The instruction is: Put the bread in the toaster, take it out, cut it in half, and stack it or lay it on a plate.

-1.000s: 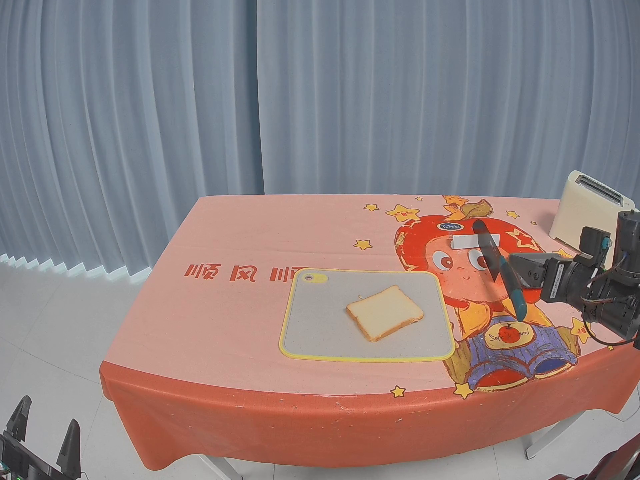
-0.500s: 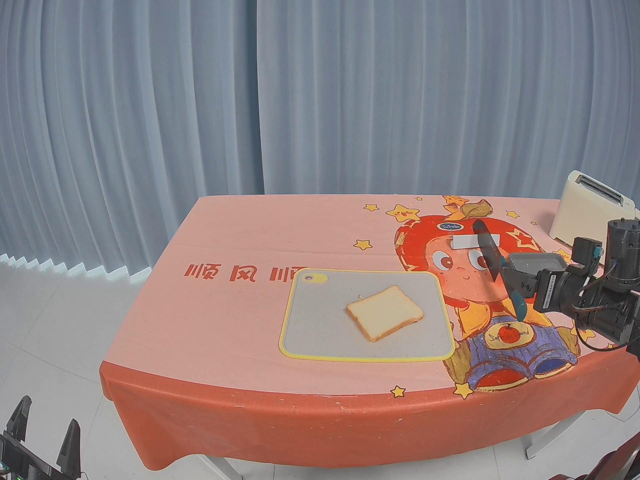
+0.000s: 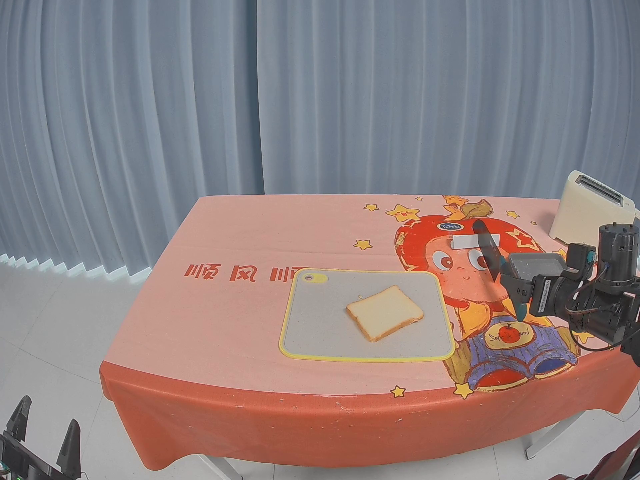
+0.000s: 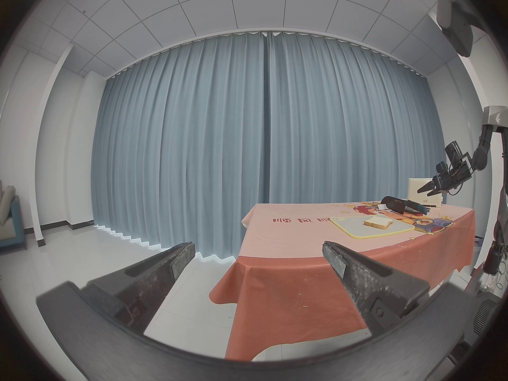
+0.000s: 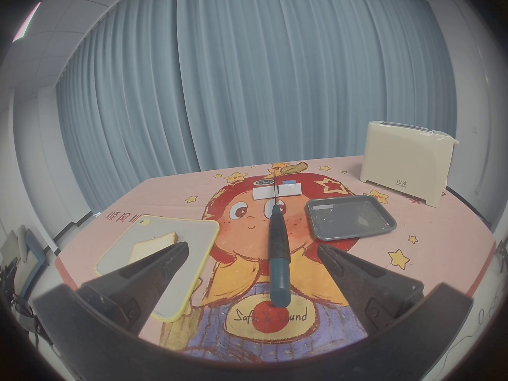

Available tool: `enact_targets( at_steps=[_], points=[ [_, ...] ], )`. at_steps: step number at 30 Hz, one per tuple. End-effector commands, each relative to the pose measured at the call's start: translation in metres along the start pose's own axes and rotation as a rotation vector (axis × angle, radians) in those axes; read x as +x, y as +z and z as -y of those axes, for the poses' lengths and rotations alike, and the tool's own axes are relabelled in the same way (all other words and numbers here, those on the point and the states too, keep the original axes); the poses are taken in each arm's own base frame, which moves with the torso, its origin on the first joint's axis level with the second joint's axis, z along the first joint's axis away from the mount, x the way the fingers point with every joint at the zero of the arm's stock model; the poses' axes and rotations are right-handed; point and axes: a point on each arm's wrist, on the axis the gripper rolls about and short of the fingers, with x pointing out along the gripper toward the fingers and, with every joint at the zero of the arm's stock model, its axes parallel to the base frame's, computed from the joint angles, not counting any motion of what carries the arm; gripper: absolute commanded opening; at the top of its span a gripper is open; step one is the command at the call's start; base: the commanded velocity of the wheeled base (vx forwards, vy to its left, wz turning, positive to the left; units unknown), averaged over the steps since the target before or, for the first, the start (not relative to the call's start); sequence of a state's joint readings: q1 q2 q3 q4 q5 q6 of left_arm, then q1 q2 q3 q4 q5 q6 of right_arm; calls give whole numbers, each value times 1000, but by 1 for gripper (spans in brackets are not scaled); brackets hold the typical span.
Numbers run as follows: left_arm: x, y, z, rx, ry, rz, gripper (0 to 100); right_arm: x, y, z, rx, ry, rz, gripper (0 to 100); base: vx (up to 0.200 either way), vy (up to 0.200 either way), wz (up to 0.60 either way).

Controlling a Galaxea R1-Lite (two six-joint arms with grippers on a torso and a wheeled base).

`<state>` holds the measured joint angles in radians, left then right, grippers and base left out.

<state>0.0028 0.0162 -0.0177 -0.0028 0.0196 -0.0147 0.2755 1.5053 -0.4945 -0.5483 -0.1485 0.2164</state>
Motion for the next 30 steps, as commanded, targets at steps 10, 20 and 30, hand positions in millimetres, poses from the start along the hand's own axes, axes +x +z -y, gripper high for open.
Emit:
enact_targets(
  at_steps=[10, 20, 30],
  points=[
    [1, -5, 0, 0, 1, -12, 100, 24, -8, 13, 2, -69, -66, 100, 0, 0, 0],
    [1, -5, 0, 0, 1, -12, 100, 64, -16, 15, -9, -75, -2, 100, 0, 0, 0],
    [1, -5, 0, 0, 1, -12, 100, 81, -12, 15, -18, -84, 21, 100, 0, 0, 0]
  ],
)
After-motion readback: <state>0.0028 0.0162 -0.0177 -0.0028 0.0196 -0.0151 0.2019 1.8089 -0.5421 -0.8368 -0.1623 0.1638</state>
